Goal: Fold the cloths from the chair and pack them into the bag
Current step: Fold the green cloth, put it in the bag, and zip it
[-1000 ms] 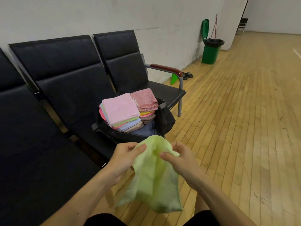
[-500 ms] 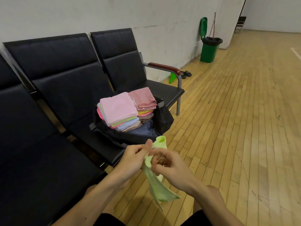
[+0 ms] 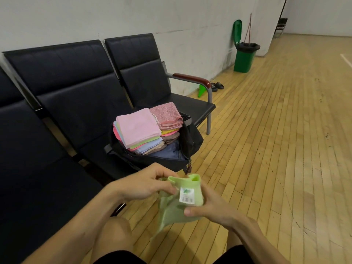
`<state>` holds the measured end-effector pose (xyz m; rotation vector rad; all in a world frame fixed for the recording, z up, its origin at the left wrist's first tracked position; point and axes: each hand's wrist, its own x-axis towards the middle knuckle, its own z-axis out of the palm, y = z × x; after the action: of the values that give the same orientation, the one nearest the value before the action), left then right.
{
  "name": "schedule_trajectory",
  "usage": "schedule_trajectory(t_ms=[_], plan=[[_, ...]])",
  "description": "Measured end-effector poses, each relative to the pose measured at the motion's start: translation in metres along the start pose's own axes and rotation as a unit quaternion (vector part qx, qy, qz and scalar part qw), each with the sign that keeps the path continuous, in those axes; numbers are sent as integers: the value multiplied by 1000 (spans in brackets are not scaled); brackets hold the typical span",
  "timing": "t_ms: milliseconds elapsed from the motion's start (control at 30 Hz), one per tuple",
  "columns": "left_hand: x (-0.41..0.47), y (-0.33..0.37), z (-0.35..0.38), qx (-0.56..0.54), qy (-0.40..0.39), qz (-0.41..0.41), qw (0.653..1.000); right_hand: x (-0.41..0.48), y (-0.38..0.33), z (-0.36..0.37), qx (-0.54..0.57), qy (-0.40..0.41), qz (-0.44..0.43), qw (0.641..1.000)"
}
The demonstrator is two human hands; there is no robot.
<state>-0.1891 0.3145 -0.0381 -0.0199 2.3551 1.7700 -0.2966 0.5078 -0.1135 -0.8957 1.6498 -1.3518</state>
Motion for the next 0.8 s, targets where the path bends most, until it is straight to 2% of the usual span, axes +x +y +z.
schedule_trajectory(t_ms=[33,100,167,267,367,433,467,500,567,633,700,800], plan=[[-2,4,-7,-7,-33,-2,999,1,-2,4,22,-49,7,999],[-6,8,-22,-62,-28,-9,998,0,-9,11,80,-64,27,994],[-9,-1,-36,-175,53,-26,983,0,-17,16,142,-59,42,987],[-8,-28,-42,-362,169,-29,916,0,-29,19,181,-52,62,980],[-7,-58,-18,-503,183,12,845,-1,-43,24,136,-48,54,988],[-5,-82,5,-547,151,0,823,-1,-47,28,36,-29,17,999],[-6,-92,16,-567,107,13,817,-1,-46,30,-24,-20,-11,999],[-7,-101,26,-576,57,44,814,0,-43,32,-86,-16,-35,996],[-6,-112,35,-570,20,67,819,1,-36,36,-227,-20,-68,971],[-6,-106,38,-554,29,44,831,2,-33,35,-336,61,-67,937],[-3,-104,38,-533,97,-2,840,3,-35,33,-328,158,-65,929],[-1,-97,36,-501,123,-31,856,1,-42,30,-136,169,-38,975]])
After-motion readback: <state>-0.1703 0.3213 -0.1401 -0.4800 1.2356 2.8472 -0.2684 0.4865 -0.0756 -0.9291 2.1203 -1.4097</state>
